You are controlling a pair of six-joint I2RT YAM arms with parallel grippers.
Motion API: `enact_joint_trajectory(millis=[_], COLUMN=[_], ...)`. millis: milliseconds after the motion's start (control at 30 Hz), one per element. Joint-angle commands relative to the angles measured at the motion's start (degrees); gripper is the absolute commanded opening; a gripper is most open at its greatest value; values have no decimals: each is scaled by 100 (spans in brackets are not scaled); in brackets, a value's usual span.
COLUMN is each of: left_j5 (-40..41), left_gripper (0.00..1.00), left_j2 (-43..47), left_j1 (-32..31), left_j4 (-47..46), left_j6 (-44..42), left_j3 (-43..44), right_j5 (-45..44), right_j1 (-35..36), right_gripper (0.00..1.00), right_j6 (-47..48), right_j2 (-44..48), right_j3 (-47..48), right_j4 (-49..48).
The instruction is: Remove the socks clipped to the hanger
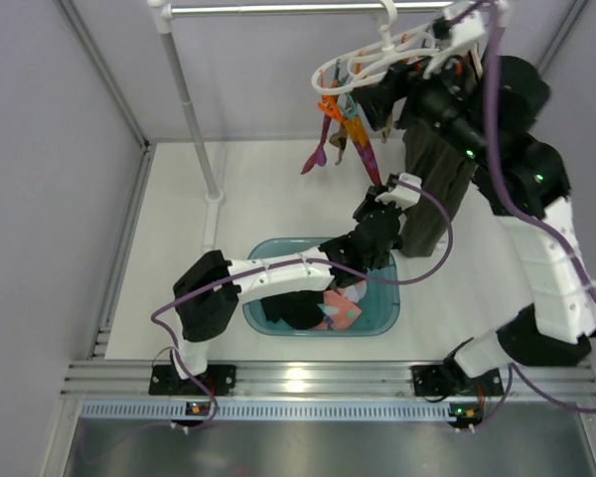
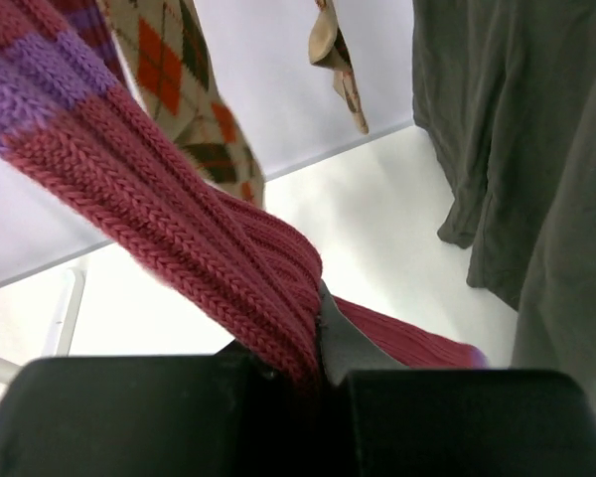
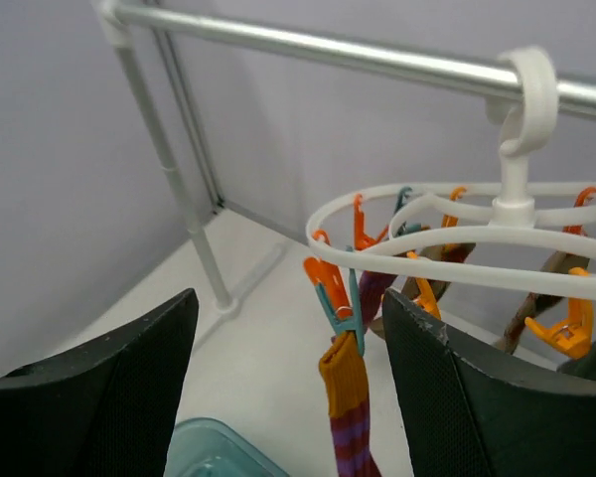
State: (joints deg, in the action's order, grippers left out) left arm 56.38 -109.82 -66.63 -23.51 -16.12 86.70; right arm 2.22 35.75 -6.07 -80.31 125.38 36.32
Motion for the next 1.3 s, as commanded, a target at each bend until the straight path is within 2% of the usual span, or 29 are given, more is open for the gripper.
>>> enact_joint_trajectory(millis=[0,300,500,767,833,867,900,933,1067,1133,1167,1200,1267], left_j5=[171,163,119,57,40,22,-13,-39,-75,-57,-48,-48,-292], left_gripper=[0,0,0,0,0,0,0,0,0,0,0,0,0], left_j2=[-66,-171,-154,-66,-40,-31,13,22,311,818,1074,1303,2056], left_j1=[-43,-61,-87,-87,-78,-69,-61,-43,1,-8,-86,-130,-297], left_j4=[-224,-224,-224,-224,-224,-224,-224,-224,-190,-146,20,178,765], left_j6=[-172,-278,-269,-260,-243,-234,-182,-164,82,442,600,967,1521], left_j3=[181,137,102,-12,-39,-65,-109,-153,-600,-1177,-1399,-1575,-1901], right_j5=[-817,-2162,-2725,-2920,-2868,-2841,-2806,-2771,-2490,-2428,-2393,-2254,-2042], right_j1=[169,661,776,785,785,785,776,785,785,759,750,750,714], right_gripper=[71,63,56,45,36,26,9,9,11,14,18,34,43], right_j6=[771,1379,1573,1749,1749,1740,1706,1670,1530,1486,1451,1415,1302], right_j2=[-739,-1539,-1821,-1979,-1988,-1988,-1988,-1953,-1795,-1751,-1733,-1664,-1549], right_j3=[399,426,356,320,294,285,276,259,74,48,30,-57,-233], right_j4=[974,632,359,-54,-72,-98,-124,-142,-344,-353,-353,-379,-476])
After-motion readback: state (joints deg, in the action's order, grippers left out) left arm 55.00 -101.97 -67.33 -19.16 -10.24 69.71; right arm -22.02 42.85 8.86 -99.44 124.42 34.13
